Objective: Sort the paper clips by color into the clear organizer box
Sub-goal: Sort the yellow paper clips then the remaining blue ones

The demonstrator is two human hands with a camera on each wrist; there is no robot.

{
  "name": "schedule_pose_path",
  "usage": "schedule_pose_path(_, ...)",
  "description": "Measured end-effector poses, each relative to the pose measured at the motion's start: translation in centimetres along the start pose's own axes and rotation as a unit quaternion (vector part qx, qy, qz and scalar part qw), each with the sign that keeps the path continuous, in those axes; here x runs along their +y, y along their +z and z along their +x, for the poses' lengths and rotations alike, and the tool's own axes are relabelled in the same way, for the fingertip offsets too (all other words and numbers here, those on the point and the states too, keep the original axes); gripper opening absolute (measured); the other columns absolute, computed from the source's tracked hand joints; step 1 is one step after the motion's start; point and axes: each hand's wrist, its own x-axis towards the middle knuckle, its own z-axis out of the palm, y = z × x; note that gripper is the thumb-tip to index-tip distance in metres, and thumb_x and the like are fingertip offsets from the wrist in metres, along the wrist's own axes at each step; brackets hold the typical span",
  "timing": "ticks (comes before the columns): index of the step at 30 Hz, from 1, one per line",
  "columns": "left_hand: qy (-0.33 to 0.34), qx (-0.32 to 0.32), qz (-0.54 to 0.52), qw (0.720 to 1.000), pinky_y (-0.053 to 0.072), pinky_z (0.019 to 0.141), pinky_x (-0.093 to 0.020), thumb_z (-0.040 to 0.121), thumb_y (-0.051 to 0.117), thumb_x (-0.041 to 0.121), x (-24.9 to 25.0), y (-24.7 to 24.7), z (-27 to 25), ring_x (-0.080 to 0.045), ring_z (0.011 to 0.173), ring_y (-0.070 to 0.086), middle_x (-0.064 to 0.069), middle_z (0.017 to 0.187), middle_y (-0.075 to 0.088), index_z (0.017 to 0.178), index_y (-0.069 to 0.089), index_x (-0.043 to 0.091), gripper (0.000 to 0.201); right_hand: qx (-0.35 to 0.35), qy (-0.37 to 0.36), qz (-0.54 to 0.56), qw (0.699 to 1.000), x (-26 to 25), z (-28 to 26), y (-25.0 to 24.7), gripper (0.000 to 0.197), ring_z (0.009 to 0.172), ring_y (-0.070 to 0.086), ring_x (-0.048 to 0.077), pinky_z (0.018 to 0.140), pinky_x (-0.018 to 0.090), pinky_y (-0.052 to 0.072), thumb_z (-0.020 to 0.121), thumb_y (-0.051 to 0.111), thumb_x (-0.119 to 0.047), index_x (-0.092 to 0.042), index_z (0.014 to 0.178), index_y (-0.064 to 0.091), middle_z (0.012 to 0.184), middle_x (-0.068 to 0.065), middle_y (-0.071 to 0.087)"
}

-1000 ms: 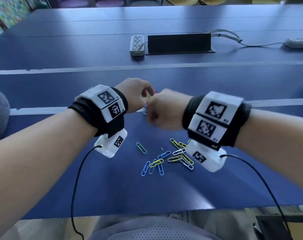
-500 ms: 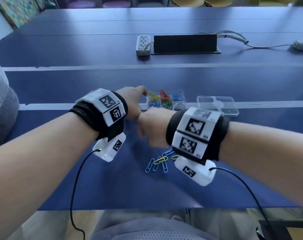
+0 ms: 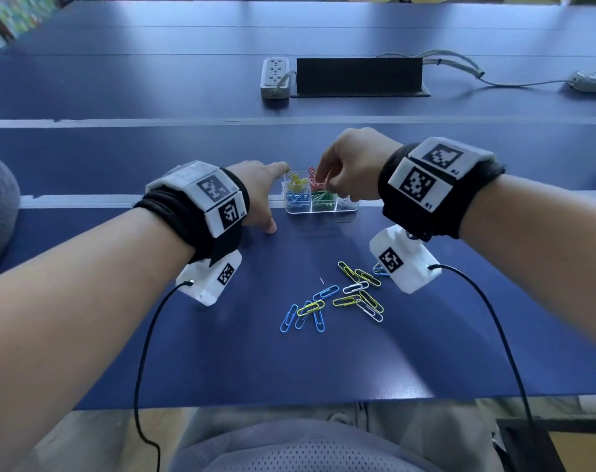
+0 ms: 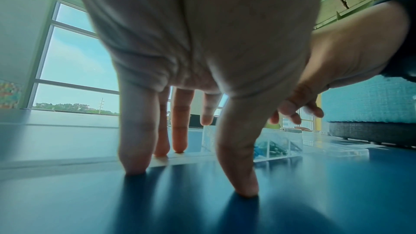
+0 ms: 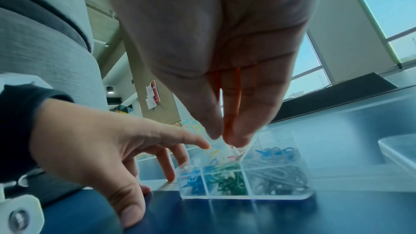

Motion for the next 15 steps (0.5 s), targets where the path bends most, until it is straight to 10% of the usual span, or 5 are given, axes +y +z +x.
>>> schedule_pose_path(8, 0.028, 0.038, -0.043, 0.998, 0.044, 0.098, -0.041, 0.07, 0.075, 0.028, -0.3, 0.7, -1.2, -0.031, 0.116, 0.049, -0.012, 0.129, 0.049, 0.145, 0.02, 0.025, 0.093, -0.076, -0.066, -0.127, 0.987, 2.7, -5.3, 1.2, 0.03, 0.084, 0.064, 0.018, 0.073, 0.021, 0.051, 0.078, 0.055, -0.008, -0.028, 0.09, 0.075, 0.079, -0.005, 0.068)
schedule_pose_path(15, 0.115, 0.147, -0.098, 0.978, 0.041, 0.087, -0.027, 0.079, 0.066, 0.023, 1.9, 1.1, -4.1, -0.024, 0.091, 0.052, -0.007, 0.105, 0.052, 0.108, 0.059, 0.016, 0.031, -0.094, -0.094, -0.193, 0.972, 5.5, -6.6, 1.8, 0.026, 0.08, 0.047, 0.012, 0.088, 0.037, 0.05, 0.08, 0.061, -0.016, -0.033, 0.098, 0.071, 0.082, -0.012, 0.062)
